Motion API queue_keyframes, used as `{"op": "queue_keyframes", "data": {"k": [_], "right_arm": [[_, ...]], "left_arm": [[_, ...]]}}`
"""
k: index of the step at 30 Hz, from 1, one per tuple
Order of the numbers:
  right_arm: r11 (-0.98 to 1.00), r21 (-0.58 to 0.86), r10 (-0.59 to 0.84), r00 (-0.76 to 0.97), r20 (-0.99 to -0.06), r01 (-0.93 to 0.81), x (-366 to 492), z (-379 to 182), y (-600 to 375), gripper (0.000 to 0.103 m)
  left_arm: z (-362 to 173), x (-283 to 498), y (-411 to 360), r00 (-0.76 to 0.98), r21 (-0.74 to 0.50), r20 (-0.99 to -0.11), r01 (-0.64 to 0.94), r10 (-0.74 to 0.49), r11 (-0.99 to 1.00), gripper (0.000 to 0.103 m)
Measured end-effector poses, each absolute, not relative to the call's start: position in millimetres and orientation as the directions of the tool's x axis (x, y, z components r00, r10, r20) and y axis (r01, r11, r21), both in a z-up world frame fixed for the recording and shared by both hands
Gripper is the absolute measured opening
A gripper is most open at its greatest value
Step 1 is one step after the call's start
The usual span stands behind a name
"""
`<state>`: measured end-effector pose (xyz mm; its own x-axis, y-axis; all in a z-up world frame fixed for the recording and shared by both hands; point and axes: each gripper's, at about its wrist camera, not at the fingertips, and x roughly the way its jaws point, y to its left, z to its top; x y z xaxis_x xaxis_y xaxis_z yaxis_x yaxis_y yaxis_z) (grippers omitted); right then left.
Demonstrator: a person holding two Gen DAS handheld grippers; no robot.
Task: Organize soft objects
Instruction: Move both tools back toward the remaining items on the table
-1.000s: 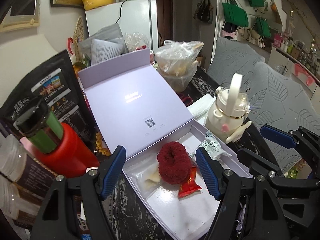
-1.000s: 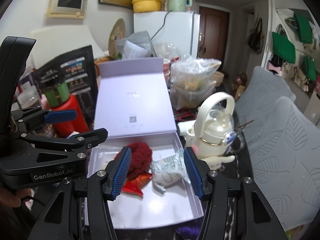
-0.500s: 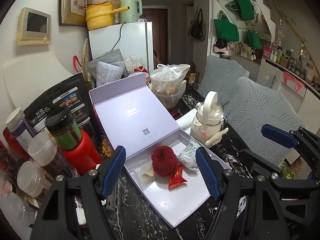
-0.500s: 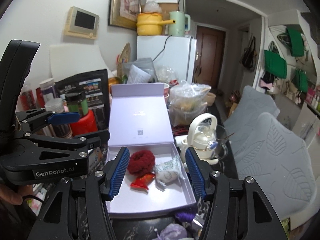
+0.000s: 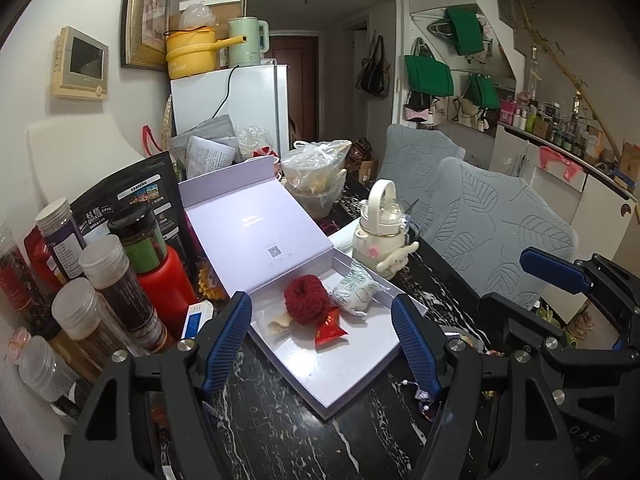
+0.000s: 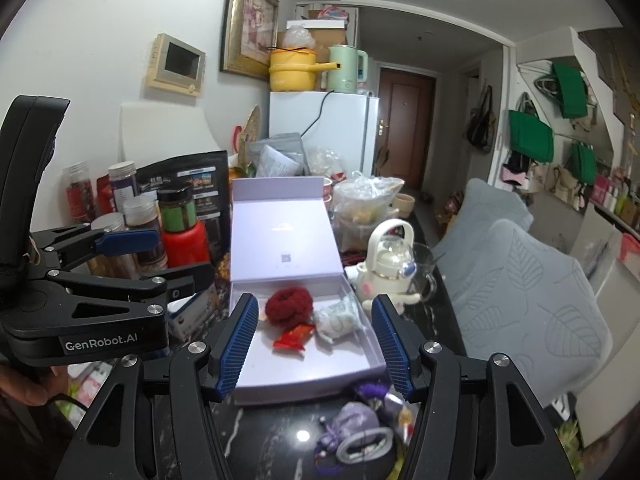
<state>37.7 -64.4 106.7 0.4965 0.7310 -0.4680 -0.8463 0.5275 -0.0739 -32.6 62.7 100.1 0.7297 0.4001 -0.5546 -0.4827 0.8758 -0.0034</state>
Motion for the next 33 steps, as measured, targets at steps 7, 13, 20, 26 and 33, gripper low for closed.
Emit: {"op": "queue_keyframes", "data": {"k": [7, 13, 20, 26, 33], "right_arm": [[0.562, -0.068, 0.711, 0.523, -0.469, -0.825, 20, 92, -84, 0.059], [0.593, -0.045, 0.691, 0.536, -0.485, -0.804, 14, 74, -101, 0.059], [0.633, -0.024, 0.655, 0.552, -0.517, -0.774, 14, 47, -118, 0.062], [0.664, 0.009, 0.63, 0.554, -0.544, -0.747, 23, 23, -132, 0.062], [0.689, 0.032, 0.604, 0.55, -0.578, -0.724, 36, -1, -146, 0.062]], "left_arm": [[87, -47, 39, 0.739, 0.026, -0.558, -0.44, 0.378, 0.898, 0.072], [71, -53, 25, 0.748, 0.01, -0.569, -0.408, 0.341, 0.913, 0.072], [44, -53, 15, 0.748, -0.006, -0.597, -0.366, 0.29, 0.931, 0.072], [19, -46, 10, 0.736, -0.025, -0.636, -0.32, 0.232, 0.947, 0.072], [-5, -31, 5, 0.725, -0.06, -0.668, -0.272, 0.164, 0.96, 0.072]]}}
